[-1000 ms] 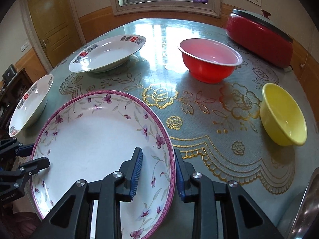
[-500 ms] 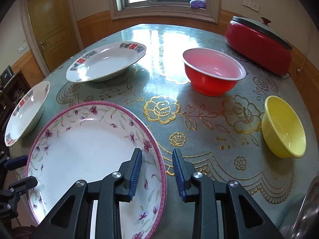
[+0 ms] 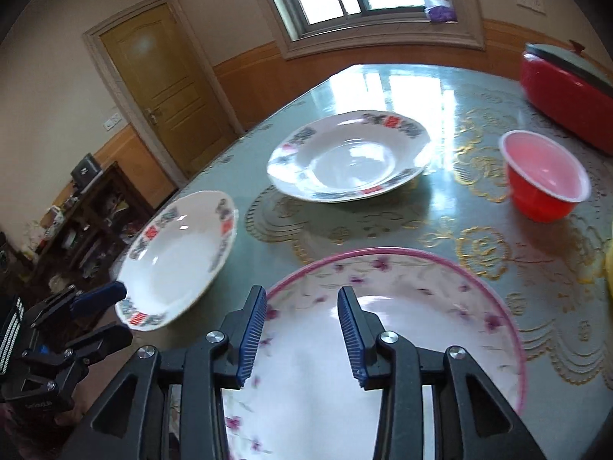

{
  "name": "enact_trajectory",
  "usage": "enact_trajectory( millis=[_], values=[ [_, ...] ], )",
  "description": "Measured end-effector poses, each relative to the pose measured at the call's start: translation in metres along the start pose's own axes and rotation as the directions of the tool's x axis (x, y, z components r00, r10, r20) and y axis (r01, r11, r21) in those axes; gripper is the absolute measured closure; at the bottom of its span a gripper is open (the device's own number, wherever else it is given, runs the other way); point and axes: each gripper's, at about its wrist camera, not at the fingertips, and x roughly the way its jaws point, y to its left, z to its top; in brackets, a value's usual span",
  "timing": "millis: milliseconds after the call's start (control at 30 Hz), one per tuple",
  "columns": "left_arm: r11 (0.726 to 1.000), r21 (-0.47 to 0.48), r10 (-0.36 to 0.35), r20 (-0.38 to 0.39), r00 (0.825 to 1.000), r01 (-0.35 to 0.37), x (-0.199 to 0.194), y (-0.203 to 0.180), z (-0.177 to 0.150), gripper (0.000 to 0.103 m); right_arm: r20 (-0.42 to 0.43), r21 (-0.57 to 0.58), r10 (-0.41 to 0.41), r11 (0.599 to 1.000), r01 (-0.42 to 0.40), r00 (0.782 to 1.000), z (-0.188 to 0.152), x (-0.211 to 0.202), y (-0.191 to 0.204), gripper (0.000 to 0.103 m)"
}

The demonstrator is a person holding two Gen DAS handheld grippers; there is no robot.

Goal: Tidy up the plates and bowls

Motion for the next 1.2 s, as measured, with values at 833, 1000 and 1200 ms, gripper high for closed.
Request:
enact_trajectory(
  millis=[833, 1000, 1200],
  values=[
    [0.984, -0.178, -0.055, -0.145, 0.988, 0.029, 0.059, 0.182, -0.004, 0.063, -0.107, 0.015, 0.002, 1.0, -0.001, 0.994, 0.018, 0.109, 0.081, 0.042],
    [0.988, -0.151, -0.035, -0.14, 0.99, 0.014, 0.066, 0.176, -0.004, 0.069, -0.101, -0.089, -0.125, 0.989, 0.117, 0.987, 0.013, 0.123, 0.102, 0.041],
    [0.99, -0.141, -0.029, -0.129, 0.991, 0.01, 0.064, 0.173, -0.004, 0.07, -0.092, -0.041, -0.085, 0.996, 0.081, 0.992, 0.01, 0.115, 0.097, 0.044]
  ],
)
